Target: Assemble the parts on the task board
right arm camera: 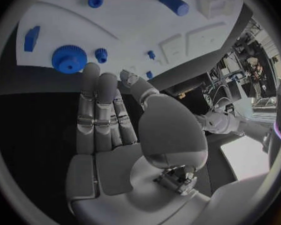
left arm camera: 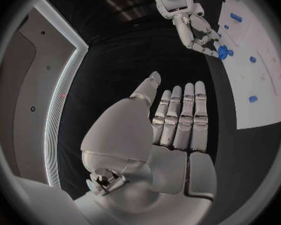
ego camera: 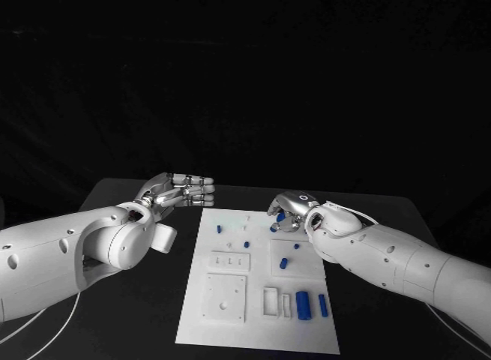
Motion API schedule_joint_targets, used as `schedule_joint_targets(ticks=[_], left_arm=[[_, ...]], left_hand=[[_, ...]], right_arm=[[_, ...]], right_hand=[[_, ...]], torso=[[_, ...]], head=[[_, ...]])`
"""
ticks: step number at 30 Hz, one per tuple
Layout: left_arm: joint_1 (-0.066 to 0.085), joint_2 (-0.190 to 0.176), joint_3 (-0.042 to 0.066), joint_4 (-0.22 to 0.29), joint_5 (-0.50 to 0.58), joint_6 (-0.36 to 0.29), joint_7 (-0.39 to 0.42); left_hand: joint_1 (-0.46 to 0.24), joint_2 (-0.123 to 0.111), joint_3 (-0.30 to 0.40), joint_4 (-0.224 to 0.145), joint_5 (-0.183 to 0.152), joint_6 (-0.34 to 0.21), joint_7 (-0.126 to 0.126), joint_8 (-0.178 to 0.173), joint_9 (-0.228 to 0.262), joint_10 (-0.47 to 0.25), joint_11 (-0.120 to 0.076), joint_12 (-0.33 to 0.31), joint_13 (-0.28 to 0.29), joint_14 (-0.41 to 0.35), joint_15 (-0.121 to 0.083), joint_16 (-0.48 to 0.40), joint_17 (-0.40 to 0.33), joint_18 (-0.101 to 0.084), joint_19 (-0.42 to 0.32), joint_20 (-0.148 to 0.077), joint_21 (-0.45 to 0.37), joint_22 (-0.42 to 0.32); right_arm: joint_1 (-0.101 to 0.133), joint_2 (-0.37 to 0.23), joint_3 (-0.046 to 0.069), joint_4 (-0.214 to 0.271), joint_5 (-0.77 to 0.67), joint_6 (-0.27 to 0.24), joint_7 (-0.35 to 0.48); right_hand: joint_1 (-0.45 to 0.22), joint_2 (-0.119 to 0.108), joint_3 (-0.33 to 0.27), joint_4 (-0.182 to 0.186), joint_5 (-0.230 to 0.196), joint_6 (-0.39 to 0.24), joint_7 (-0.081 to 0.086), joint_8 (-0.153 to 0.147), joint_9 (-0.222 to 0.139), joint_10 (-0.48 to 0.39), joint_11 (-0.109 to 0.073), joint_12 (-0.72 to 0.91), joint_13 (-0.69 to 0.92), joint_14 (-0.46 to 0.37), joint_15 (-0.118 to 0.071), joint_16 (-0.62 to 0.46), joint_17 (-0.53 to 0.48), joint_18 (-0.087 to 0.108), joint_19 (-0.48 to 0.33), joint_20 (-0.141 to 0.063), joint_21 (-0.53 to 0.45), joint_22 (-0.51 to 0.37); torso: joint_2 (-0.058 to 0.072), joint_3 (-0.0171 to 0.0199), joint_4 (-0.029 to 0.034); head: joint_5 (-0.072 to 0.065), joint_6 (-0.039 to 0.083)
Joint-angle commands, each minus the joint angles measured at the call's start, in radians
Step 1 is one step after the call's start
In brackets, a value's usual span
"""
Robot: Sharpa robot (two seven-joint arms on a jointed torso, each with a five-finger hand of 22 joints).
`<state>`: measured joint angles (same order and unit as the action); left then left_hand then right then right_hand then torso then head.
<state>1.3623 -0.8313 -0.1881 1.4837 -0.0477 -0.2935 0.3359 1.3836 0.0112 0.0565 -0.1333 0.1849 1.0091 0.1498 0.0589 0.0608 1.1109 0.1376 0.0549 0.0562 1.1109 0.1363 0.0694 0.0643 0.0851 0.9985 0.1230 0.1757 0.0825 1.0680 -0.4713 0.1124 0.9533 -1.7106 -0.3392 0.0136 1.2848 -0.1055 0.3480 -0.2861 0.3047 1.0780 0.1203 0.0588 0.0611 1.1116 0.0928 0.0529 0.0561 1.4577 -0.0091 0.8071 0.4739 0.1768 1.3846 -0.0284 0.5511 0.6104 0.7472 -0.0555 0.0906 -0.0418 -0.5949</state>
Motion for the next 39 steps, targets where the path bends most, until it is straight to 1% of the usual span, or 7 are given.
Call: schedule_joint_targets(ticks=[1, 7, 15, 19, 22, 35, 39], left_arm=[[0.006, -0.001, 0.002, 0.011, -0.007, 0.019, 0.014], [0.009, -0.002, 0.003, 0.021, -0.007, 0.021, 0.012], [0.010, -0.002, 0.003, 0.023, -0.007, 0.026, 0.009], [0.011, -0.003, 0.003, 0.022, -0.007, 0.027, 0.007], [0.011, -0.003, 0.003, 0.022, -0.007, 0.028, 0.006], [0.014, -0.006, 0.004, 0.029, -0.007, 0.031, 0.003], [0.016, -0.006, 0.004, 0.032, -0.007, 0.032, 0.003]], left_hand=[[-0.007, 0.000, 0.001, -0.004, 0.004, 0.007, -0.003, 0.003, 0.001, -0.005, -0.002, 0.004, 0.001, -0.005, 0.000, -0.004, -0.001, 0.000, -0.003, -0.001, 0.003, -0.001], [-0.007, 0.000, 0.001, -0.004, 0.004, 0.007, -0.003, 0.003, 0.001, -0.005, -0.002, 0.004, 0.001, -0.005, 0.000, -0.004, -0.001, 0.000, -0.003, -0.001, 0.003, -0.001], [-0.009, 0.003, -0.002, -0.011, 0.005, 0.006, -0.003, 0.003, 0.001, -0.006, -0.002, 0.004, 0.001, -0.006, 0.000, -0.004, -0.001, -0.001, -0.005, 0.000, 0.005, -0.003], [-0.009, 0.003, -0.002, -0.011, 0.005, 0.006, -0.003, 0.003, 0.001, -0.006, -0.002, 0.004, 0.001, -0.006, 0.000, -0.004, -0.001, -0.001, -0.005, 0.000, 0.005, -0.003], [-0.009, 0.003, -0.002, -0.011, 0.005, 0.006, -0.003, 0.003, 0.001, -0.006, -0.002, 0.004, 0.001, -0.006, 0.000, -0.004, -0.001, -0.001, -0.005, 0.000, 0.005, -0.003], [-0.009, 0.003, -0.002, -0.011, 0.005, 0.006, -0.003, 0.003, 0.001, -0.006, -0.002, 0.004, 0.001, -0.006, 0.000, -0.004, -0.001, -0.001, -0.005, 0.000, 0.005, -0.003], [-0.014, 0.005, -0.004, -0.014, 0.005, 0.006, -0.003, 0.003, 0.001, -0.005, -0.002, 0.004, 0.001, -0.006, 0.000, -0.004, -0.001, -0.001, -0.005, 0.000, 0.007, -0.003]], right_arm=[[-0.001, 0.005, 0.000, -0.008, -0.053, -0.005, -0.018], [-0.004, 0.012, -0.001, -0.016, -0.066, -0.002, -0.023], [-0.006, 0.015, -0.001, -0.023, -0.076, 0.009, -0.032], [-0.007, 0.014, -0.002, -0.025, -0.078, 0.013, -0.039], [-0.007, 0.013, -0.002, -0.027, -0.080, 0.015, -0.042], [-0.007, 0.016, -0.002, -0.039, -0.089, 0.024, -0.045], [-0.007, 0.020, -0.002, -0.048, -0.091, 0.024, -0.045]], right_hand=[[-0.003, -0.015, 0.020, 0.001, -0.007, 0.008, 0.000, 0.003, 0.001, -0.002, 0.002, 0.005, 0.001, -0.008, -0.001, 0.008, 0.002, -0.009, 0.006, -0.001, -0.005, 0.014], [-0.005, -0.017, 0.033, 0.002, -0.015, 0.009, 0.000, 0.003, 0.001, -0.001, 0.002, 0.005, 0.001, -0.009, 0.000, 0.016, 0.003, -0.007, 0.010, 0.000, -0.020, 0.048], [-0.008, -0.018, 0.045, 0.002, -0.019, 0.012, -0.001, 0.003, 0.001, 0.002, 0.001, 0.005, 0.001, -0.010, 0.000, 0.021, 0.003, -0.007, 0.014, 0.000, -0.034, 0.073], [-0.006, -0.017, 0.058, 0.001, -0.032, 0.017, -0.002, 0.003, 0.001, 0.004, 0.001, 0.005, 0.001, -0.010, -0.001, 0.022, 0.003, -0.007, 0.015, -0.001, -0.038, 0.083], [-0.013, -0.027, 0.096, 0.003, -0.043, 0.019, -0.002, 0.003, 0.002, 0.007, 0.000, 0.005, 0.001, -0.011, -0.001, 0.025, 0.005, -0.006, 0.014, -0.001, -0.041, 0.106], [-0.022, -0.026, 0.133, 0.003, -0.054, 0.032, -0.004, 0.003, 0.002, 0.022, -0.003, 0.005, 0.001, -0.012, -0.003, 0.034, 0.010, -0.015, 0.022, -0.005, -0.054, 0.158], [-0.024, -0.025, 0.141, 0.003, -0.057, 0.036, -0.004, 0.003, 0.002, 0.025, -0.004, 0.005, 0.001, -0.013, -0.004, 0.037, 0.011, -0.016, 0.024, -0.006, -0.060, 0.170]], torso=[[0.014, -0.0038, 0.0025], [0.023, -0.0046, 0.0059], [0.032, -0.0075, 0.0074], [0.035, -0.0085, 0.0062], [0.037, -0.0094, 0.0056], [0.042, -0.0146, 0.0043], [0.044, -0.0152, 0.0045]], head=[[-0.004, 0.002], [-0.005, 0.006], [-0.009, 0.003], [-0.008, 0.004], [-0.008, 0.004], [-0.008, 0.003], [-0.009, 0.003]])
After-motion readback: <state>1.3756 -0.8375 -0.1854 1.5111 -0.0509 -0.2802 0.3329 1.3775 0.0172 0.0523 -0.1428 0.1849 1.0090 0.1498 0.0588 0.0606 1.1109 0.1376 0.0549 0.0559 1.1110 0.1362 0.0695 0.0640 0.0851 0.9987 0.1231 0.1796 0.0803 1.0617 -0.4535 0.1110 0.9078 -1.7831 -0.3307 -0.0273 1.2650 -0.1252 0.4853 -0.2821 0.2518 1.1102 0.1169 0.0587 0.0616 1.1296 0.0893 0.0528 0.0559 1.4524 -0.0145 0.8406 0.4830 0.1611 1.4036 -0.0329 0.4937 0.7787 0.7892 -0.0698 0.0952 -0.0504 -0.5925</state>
